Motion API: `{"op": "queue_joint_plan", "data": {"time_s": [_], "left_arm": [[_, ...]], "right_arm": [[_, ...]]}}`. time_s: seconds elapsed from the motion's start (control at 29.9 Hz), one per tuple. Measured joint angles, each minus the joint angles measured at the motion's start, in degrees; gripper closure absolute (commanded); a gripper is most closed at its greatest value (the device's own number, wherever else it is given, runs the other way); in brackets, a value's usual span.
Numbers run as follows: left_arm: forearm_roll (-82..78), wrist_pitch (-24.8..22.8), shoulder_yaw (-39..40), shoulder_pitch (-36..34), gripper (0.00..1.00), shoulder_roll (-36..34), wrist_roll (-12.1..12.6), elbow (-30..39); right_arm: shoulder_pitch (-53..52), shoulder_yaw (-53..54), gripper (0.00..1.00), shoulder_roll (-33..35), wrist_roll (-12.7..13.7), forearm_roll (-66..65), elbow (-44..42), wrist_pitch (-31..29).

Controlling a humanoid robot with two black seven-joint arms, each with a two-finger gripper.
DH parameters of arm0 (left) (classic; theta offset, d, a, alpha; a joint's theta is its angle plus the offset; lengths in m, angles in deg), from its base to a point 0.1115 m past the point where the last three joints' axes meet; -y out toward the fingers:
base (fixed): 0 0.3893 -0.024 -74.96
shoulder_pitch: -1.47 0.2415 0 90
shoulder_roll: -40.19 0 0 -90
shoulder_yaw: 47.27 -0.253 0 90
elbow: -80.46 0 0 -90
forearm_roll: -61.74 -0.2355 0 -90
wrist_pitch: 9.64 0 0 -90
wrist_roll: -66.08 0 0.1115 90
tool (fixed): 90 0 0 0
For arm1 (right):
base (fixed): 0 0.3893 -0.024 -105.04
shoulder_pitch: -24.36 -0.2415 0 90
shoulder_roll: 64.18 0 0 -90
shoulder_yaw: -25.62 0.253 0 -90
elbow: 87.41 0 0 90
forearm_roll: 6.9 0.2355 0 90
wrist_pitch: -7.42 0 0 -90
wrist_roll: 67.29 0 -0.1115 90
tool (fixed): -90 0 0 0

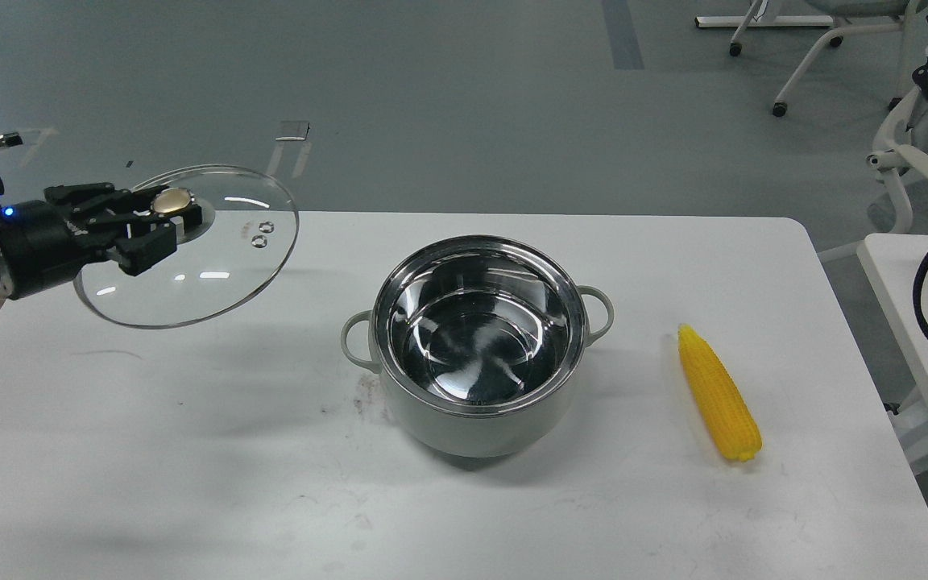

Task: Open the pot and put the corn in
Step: 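Lower the lid onto the table beside the pot and release it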

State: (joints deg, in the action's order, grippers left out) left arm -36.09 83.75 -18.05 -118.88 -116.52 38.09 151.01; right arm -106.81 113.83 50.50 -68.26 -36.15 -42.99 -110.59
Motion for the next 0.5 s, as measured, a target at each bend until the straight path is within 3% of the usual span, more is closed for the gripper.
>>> {"op": "queue_joint_plan", "data": {"time_s": [0.5], "left_arm": [[-0.26,10.31,-2.99,8.92,0.69,12.31,-0.03,-18.78]], "right_arm": [[1.77,-2.35,0.0,2.63,0.02,-0.12,4.71,0.0]]}}
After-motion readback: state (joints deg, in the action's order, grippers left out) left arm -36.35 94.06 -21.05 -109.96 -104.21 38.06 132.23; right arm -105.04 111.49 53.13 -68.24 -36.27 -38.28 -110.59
